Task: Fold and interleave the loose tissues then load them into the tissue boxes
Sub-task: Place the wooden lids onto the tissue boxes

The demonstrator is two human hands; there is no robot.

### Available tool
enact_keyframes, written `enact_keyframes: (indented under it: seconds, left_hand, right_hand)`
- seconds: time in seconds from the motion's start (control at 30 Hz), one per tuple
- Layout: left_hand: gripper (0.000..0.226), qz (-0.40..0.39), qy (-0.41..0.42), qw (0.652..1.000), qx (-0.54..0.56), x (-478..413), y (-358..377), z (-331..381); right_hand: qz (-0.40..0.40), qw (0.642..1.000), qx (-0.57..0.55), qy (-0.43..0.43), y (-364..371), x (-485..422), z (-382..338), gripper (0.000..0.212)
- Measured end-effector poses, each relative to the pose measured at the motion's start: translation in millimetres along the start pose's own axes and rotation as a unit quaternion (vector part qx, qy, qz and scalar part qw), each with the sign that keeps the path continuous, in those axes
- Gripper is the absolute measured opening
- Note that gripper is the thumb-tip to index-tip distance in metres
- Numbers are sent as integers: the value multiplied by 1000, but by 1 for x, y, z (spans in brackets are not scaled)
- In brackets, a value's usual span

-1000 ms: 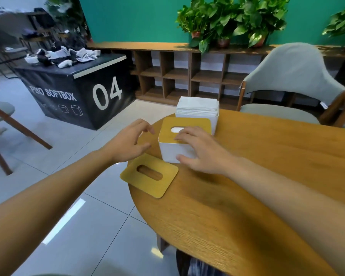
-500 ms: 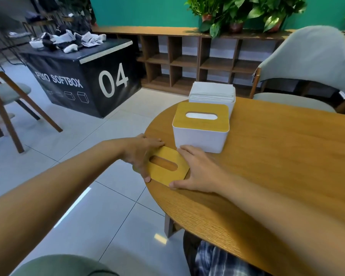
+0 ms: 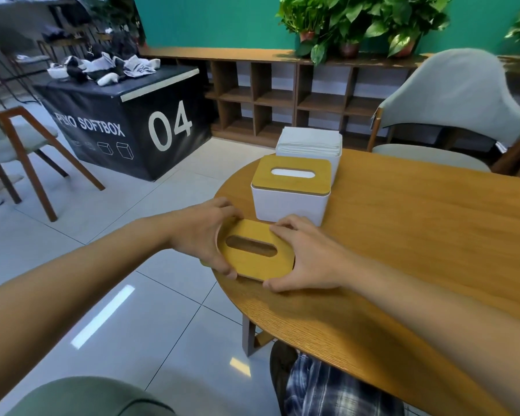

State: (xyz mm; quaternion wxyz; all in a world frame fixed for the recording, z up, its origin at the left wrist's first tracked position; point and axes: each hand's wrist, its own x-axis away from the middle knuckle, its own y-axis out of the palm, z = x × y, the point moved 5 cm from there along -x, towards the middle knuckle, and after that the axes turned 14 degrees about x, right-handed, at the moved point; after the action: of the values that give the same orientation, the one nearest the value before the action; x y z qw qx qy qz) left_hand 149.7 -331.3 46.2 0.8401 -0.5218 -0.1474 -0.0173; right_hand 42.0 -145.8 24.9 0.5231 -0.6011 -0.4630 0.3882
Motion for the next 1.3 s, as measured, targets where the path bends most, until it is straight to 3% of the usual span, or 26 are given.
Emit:
enact_keyframes:
  seconds: [0.23, 0.47, 0.9, 1.3]
  left_hand:
    - [123, 54, 22, 998, -33, -8, -46, 61]
    - [119, 99, 38, 994, 12, -65, -81, 83]
    - [114, 113, 20, 988, 103, -232, -142, 23]
    - [120, 103, 16, 988, 118, -276, -123, -8]
  right_hand:
    - [41, 999, 28, 1, -59, 18, 29, 115]
    - [65, 996, 28, 45, -100, 0, 92, 109]
    - [42, 995, -22, 89, -119, -133, 219, 104]
    - [-5, 996, -18, 86, -94, -164, 251, 114]
